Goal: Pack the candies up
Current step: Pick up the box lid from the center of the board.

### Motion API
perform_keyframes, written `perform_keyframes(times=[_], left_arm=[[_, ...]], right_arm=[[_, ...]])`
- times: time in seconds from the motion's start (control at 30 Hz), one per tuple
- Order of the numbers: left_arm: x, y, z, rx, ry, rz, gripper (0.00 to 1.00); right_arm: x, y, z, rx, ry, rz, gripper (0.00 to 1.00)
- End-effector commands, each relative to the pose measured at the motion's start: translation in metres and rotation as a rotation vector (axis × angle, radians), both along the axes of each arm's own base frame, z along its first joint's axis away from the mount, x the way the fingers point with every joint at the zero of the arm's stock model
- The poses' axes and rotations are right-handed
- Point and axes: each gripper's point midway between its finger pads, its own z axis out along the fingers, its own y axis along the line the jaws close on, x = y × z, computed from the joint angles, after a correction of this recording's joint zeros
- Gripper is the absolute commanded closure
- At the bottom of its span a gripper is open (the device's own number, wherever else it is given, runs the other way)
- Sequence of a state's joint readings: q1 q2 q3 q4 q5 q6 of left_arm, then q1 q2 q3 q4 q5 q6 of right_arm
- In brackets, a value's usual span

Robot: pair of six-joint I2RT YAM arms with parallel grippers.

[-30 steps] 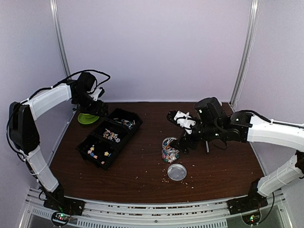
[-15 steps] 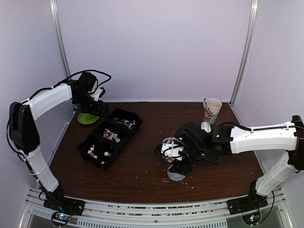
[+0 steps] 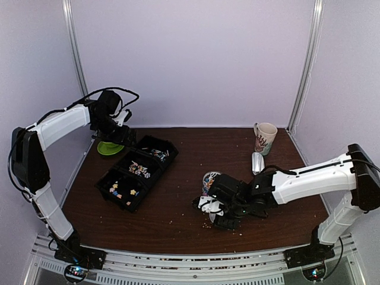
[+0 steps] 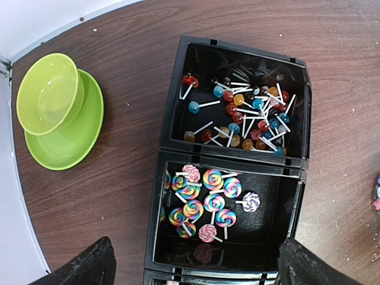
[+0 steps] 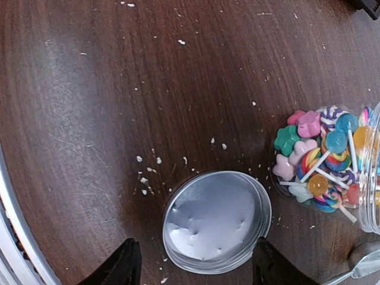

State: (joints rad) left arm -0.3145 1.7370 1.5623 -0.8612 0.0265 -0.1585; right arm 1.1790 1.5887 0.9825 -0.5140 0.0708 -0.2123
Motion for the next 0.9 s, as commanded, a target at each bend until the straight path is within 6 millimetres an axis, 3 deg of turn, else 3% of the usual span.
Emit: perform_keyframes(times=[0.0, 0.17, 0.6, 0.87], left_arm=[[0.004, -0.005, 0.007, -0.016, -0.034, -0.013, 0.02], [0.004, -0.006, 0.006, -0.019, -0.032, -0.015, 0.02], [0.003, -0.006, 0.006, -0.020, -0.030, -0.014, 0.02], [0.003, -0.007, 0.004, -0.017, -0.026, -0.012, 0.02]], right_arm=[[0.011, -0.015, -0.009, -0.069, -0.068, -0.082, 0.39], [0.007, -0.021, -0.025, -0.133, -0.048, -0.084, 0.46], [-0.003, -0.019, -0.036, -0.179, -0.030, -0.056, 0.50], [-0.005, -0.018, -0.043, -0.205, -0.007, -0.051, 0.66]])
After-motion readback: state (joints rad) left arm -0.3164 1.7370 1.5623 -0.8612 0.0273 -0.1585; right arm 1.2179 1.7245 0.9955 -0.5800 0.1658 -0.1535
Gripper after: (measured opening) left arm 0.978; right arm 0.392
